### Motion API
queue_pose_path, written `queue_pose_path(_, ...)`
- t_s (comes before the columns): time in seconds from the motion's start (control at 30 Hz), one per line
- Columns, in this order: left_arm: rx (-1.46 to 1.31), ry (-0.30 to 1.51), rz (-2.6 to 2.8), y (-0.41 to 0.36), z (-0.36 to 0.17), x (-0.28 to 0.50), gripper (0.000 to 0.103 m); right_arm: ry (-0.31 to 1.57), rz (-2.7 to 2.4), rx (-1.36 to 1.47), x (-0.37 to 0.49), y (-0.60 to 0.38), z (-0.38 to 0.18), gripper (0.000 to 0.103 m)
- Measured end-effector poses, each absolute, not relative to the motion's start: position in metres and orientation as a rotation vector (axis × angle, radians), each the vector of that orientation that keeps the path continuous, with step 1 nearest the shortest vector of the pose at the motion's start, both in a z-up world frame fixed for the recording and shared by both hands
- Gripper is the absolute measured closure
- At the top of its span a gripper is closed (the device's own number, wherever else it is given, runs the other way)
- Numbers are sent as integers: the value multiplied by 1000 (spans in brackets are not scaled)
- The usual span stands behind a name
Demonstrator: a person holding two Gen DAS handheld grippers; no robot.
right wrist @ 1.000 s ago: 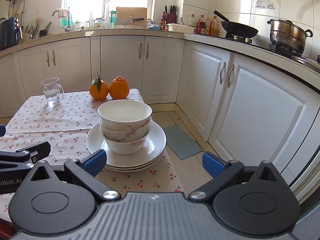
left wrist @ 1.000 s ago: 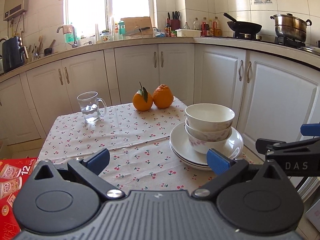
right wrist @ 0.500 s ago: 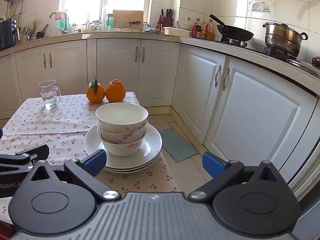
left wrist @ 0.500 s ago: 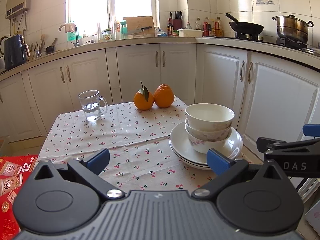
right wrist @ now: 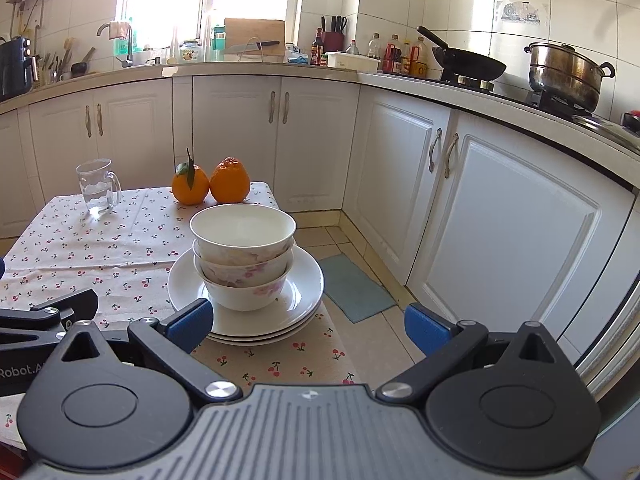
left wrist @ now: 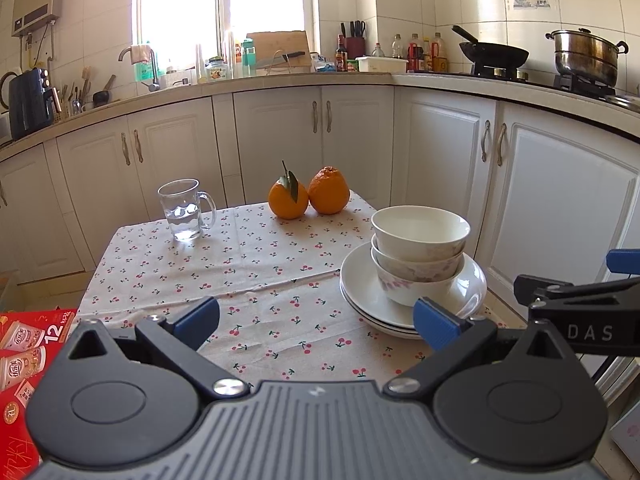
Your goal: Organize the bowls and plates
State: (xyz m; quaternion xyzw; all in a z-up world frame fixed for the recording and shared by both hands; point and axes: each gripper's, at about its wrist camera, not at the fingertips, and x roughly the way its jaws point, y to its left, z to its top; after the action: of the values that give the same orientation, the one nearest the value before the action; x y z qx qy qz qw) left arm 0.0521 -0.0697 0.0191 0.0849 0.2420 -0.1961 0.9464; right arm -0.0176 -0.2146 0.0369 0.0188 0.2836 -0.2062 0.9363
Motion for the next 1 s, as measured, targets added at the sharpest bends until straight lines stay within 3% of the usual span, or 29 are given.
queue_pose_path(1.0,169,497,-399,-69,20,53,0,574,-425,29,-18,-213,37,0)
